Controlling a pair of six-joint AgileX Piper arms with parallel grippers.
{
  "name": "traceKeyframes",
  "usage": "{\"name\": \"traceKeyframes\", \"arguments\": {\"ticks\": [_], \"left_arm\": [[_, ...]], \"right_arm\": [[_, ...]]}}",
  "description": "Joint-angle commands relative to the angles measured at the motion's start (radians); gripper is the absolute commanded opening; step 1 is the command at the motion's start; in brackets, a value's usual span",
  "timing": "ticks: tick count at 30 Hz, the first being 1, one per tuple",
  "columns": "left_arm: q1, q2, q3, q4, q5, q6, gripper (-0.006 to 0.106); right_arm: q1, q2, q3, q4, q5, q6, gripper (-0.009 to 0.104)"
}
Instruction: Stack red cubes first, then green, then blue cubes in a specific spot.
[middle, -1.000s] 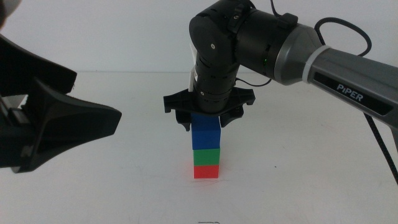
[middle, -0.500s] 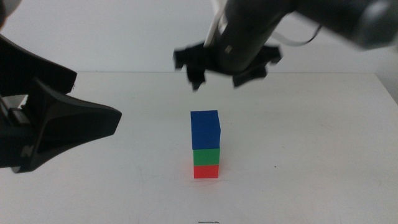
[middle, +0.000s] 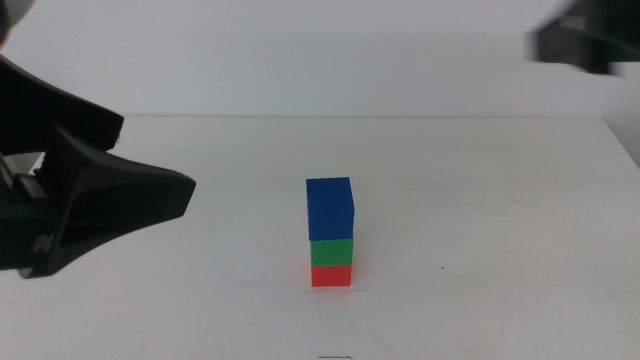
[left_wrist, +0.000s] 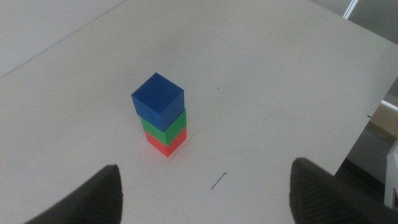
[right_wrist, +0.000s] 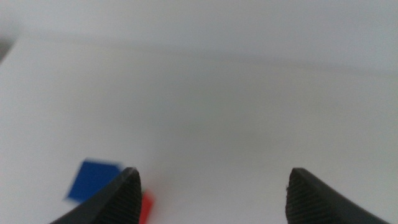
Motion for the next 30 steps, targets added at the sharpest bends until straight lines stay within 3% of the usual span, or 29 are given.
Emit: {"name": "traceKeyframes", "arguments": {"ticks": [1, 8, 12, 26, 30], "left_arm": [[-0.001, -0.004, -0.02, -0.036, -0.055, -0.002, 0.09], [-0.001, -0.004, -0.02, -0.036, -0.055, -0.003, 0.09], [-0.001, -0.004, -0.02, -0.036, -0.055, -0.003, 0.09], [-0.001, -0.004, -0.02, -0.036, -0.055, -0.003, 0.09], [0.001, -0.038, 0.055, 0.138, -0.245, -0.077, 0.09]], "right_arm": [[-0.094, -0.14, 0.129, 0.025, -0.217, -0.084, 0.06], [-0.292, -0.392, 0.467, 0.075, -0.44, -0.156, 0.071], [-0.299, -0.423, 0.51, 0.068, -0.436, -0.197, 0.076], [-0.298, -0.423, 0.508, 0.048, -0.487, -0.194, 0.076], [-0.298, -0.423, 0.508, 0.048, -0.487, -0.194, 0.076]]}}
